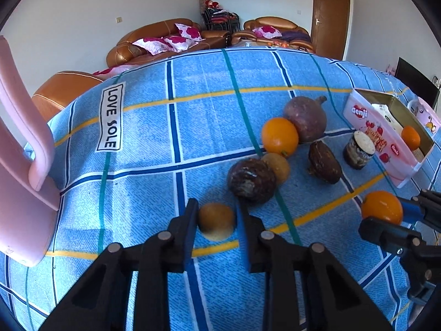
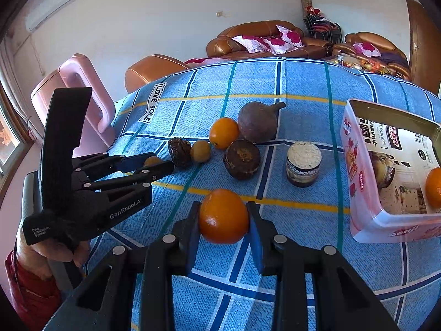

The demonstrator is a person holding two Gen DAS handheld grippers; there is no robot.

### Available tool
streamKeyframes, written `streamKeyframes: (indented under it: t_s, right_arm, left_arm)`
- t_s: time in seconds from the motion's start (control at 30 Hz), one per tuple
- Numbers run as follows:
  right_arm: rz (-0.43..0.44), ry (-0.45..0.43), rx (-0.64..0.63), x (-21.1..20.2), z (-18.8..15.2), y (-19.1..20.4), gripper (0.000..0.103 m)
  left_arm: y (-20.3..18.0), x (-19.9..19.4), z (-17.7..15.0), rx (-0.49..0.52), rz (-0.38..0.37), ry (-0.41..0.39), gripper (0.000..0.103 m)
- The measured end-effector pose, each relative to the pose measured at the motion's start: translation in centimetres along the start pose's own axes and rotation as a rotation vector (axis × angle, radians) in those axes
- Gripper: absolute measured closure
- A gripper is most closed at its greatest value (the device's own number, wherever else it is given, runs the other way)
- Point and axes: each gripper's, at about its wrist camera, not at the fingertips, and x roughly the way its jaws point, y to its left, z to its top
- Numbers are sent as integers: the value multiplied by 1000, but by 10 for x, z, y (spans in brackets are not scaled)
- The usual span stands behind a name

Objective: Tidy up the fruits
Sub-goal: 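Carry the orange into the tin box and release it while the left tool carries the kiwi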

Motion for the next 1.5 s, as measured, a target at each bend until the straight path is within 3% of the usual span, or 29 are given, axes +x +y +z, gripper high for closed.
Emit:
streamKeyframes:
  t_s: [0.17,0.43,0.57,0.7,0.9,1.5]
  right_arm:
    - [10,-7,13,-1,0,-3,69]
    - [-27,-143,57,-28,14,-24,69]
    - [-97,-216,73,-44,21,-40,69]
    - [-186,-290,76,-60,26,-56,69]
    - [-269,-318,34,-67,26,-77,69]
    - [-310,-348,41,-92,23,-128,69]
  left_arm:
    - [5,-5,-3,-32,4,-20,75]
    - [36,-43,-9,-209,91,-227,75]
    - [37,-58,-10,-246,145,-315,75]
    - [32,-62,-9,-280,163,-352,75]
    - [6,-65,-8,-261,170,-387,75]
    - [-107,-58,19,-163,39,-399,75]
